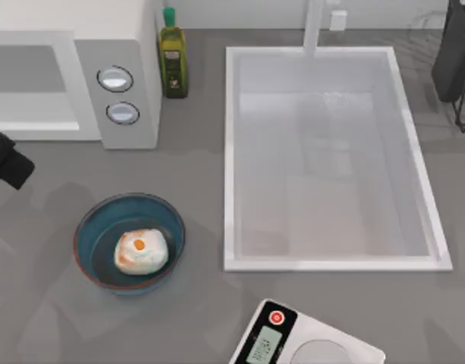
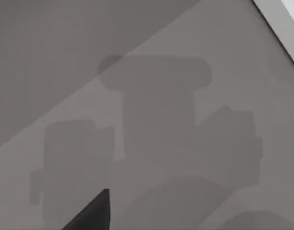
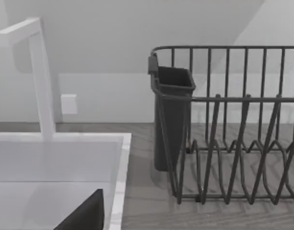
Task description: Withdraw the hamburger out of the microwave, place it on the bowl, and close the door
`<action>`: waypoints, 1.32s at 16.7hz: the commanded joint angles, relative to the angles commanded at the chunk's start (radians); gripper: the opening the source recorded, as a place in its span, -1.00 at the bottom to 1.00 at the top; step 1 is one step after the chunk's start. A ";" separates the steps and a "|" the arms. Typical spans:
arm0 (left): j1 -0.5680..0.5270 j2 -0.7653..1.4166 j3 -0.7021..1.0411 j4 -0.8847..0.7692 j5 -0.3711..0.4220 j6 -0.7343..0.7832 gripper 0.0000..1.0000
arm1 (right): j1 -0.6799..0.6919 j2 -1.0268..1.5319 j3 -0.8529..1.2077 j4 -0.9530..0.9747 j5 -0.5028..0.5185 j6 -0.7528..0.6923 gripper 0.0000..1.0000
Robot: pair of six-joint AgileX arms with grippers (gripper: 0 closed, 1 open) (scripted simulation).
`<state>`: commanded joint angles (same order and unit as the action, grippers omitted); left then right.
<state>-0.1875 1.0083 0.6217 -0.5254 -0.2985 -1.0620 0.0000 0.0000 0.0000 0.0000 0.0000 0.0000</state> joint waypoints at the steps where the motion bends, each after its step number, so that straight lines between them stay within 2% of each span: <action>1: 0.030 -0.126 -0.078 0.072 0.032 0.138 1.00 | 0.000 0.000 0.000 0.000 0.000 0.000 1.00; 5: 0.123 -0.569 -0.352 0.317 0.152 0.608 1.00 | 0.000 0.000 0.000 0.000 0.000 0.000 1.00; 8: 0.163 -0.805 -0.500 0.439 0.226 0.852 1.00 | 0.000 0.000 0.000 0.000 0.000 0.000 1.00; 10: 0.178 -0.913 -0.567 0.488 0.263 0.964 1.00 | 0.000 0.000 0.000 0.000 0.000 0.000 1.00; 13: 0.187 -1.000 -0.617 0.523 0.295 1.053 1.00 | 0.000 0.000 0.000 0.000 0.000 0.000 1.00; 18: 0.188 -1.008 -0.622 0.525 0.298 1.062 1.00 | 0.000 0.000 0.000 0.000 0.000 0.000 1.00; 22: 0.188 -1.008 -0.622 0.525 0.298 1.062 0.40 | 0.000 0.000 0.000 0.000 0.000 0.000 1.00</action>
<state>0.0000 0.0000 0.0000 0.0000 0.0000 0.0000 0.0000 0.0000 0.0000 0.0000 0.0000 0.0000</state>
